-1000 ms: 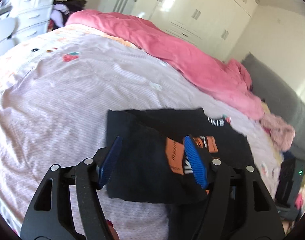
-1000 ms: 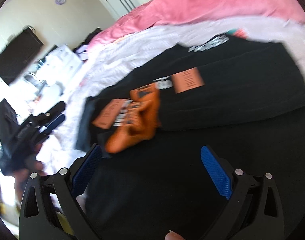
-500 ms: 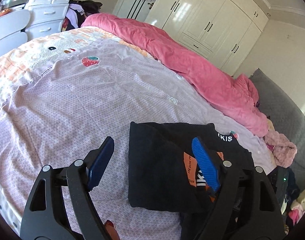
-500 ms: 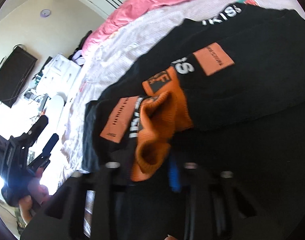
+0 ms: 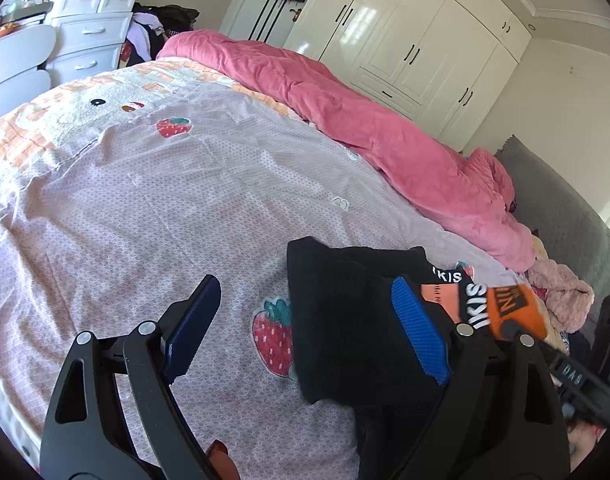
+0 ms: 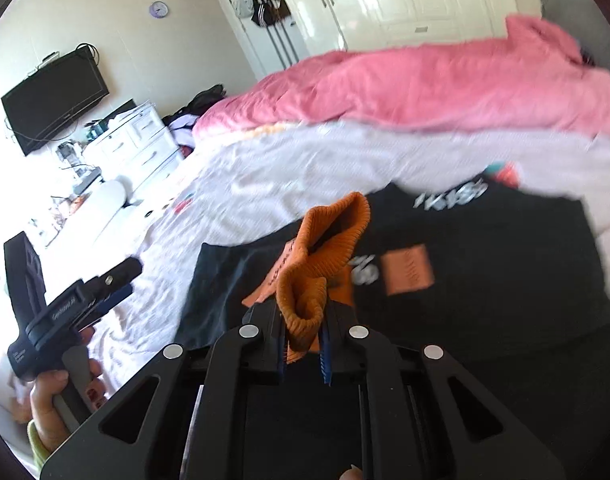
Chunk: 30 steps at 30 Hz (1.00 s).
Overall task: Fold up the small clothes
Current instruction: 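Grasp the stacked orange cuffs with the right gripper, then drag the orange cuffs along the shirt body with the right gripper, release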
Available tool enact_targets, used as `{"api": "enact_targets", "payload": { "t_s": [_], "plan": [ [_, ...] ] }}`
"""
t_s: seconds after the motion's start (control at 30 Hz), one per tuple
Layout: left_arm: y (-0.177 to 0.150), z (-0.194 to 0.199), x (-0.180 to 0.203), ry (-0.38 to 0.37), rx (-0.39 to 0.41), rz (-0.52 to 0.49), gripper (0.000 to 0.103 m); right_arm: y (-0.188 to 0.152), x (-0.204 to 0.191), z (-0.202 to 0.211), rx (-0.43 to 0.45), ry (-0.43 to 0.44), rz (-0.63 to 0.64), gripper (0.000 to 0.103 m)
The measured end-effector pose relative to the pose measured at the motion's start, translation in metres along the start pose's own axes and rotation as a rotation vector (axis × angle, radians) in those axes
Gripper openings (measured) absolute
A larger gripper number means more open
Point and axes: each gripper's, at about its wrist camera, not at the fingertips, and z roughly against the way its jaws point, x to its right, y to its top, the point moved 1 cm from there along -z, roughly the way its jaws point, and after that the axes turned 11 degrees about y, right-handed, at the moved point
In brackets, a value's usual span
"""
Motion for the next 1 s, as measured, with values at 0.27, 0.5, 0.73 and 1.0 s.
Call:
{"api": "enact_targets", "payload": {
  "t_s": [0.27,0.5,0.73,1.0],
  "plan": [
    [-0.006,-0.007,0.009,-0.004,-0.015,-0.025,0.080,0.012,0.042,0.031,0.043,-0.167,0.097,0.011],
    [-0.015,-0.009,0.034,0.061,0.019,-0.154,0.080,0.009,0.080,0.041,0.036,-0.231,0.107,0.008],
    [-0.022,-0.024,0.081,-0.009,-0.002,-0.248,0.080,0.002,0.092,0.048,0.043,-0.248,0.114,0.008],
    [-0.045,-0.042,0.132,-0.087,-0.035,-0.368,0.080,0.004,0.102,0.062,0.079,-0.231,0.111,0.008]
  ]
}}
